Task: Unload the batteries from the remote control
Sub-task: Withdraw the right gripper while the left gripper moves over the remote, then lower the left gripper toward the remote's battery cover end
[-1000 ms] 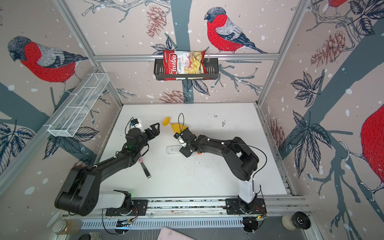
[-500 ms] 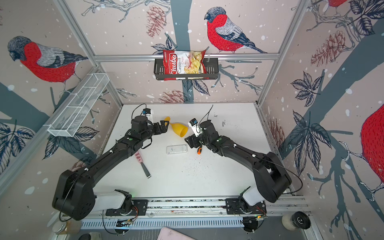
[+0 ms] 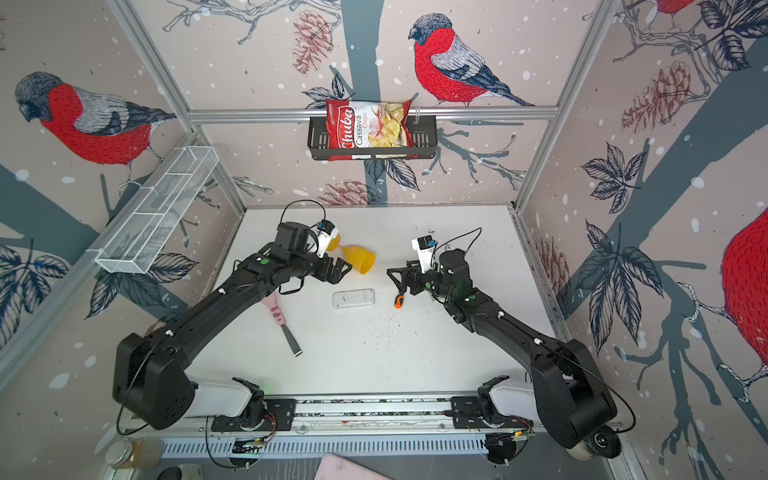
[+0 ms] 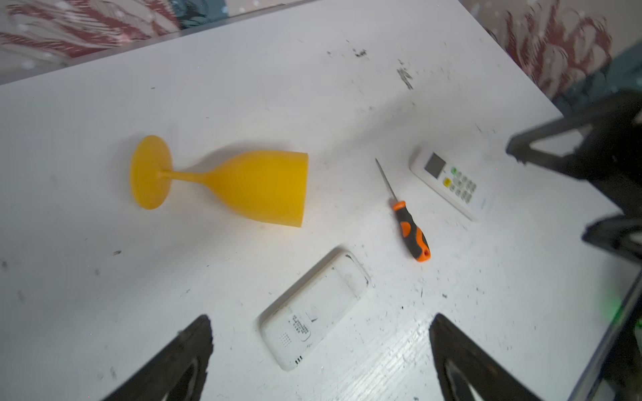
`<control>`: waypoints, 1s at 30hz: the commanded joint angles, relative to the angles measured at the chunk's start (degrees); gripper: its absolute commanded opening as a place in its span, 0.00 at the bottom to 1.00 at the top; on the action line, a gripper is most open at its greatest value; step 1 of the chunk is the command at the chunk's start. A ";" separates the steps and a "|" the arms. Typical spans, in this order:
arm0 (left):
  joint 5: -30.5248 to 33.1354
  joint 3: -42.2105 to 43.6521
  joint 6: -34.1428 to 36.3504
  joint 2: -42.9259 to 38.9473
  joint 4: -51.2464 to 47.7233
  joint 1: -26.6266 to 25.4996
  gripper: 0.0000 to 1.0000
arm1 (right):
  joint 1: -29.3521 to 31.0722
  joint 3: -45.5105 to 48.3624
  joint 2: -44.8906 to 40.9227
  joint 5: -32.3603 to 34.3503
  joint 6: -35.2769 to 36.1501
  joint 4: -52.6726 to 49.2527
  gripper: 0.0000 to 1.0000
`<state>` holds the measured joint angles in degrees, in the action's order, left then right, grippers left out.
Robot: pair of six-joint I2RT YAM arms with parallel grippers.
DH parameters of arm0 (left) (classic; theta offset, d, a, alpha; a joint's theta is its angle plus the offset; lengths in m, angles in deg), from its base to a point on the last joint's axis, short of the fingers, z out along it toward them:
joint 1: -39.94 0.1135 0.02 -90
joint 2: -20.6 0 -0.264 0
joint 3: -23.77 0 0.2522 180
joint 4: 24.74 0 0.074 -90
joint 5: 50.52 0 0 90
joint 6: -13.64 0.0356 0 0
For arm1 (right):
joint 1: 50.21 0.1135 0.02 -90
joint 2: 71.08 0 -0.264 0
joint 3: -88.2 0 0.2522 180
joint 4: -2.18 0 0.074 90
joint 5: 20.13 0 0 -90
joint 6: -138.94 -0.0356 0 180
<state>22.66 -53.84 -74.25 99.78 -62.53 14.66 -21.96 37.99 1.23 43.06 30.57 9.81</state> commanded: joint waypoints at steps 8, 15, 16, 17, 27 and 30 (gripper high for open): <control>-2.31 6.29 26.61 0.32 0.47 -0.12 0.96 | -1.74 1.30 0.43 -2.41 -5.79 7.62 0.86; 3.28 11.23 34.97 2.90 1.80 -0.11 0.95 | -5.87 0.79 2.37 -4.49 -9.27 6.41 0.86; 3.29 11.25 35.89 3.68 1.95 -0.04 0.95 | -6.35 1.07 2.36 -4.89 -9.69 6.94 0.86; 2.97 11.04 36.94 4.44 1.92 -0.08 0.94 | -6.73 1.11 2.39 -5.17 -10.00 7.09 0.86; 0.19 0.73 40.69 18.42 -4.75 -0.03 0.91 | -7.71 1.09 -0.29 -5.20 -9.32 4.54 0.86; 0.51 0.16 41.04 19.57 -5.79 -0.03 0.91 | -7.64 1.40 -2.40 -5.27 -9.56 4.68 0.86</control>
<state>23.97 -53.03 -34.86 118.75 -65.02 14.61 -29.63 39.26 -0.37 38.21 21.41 13.78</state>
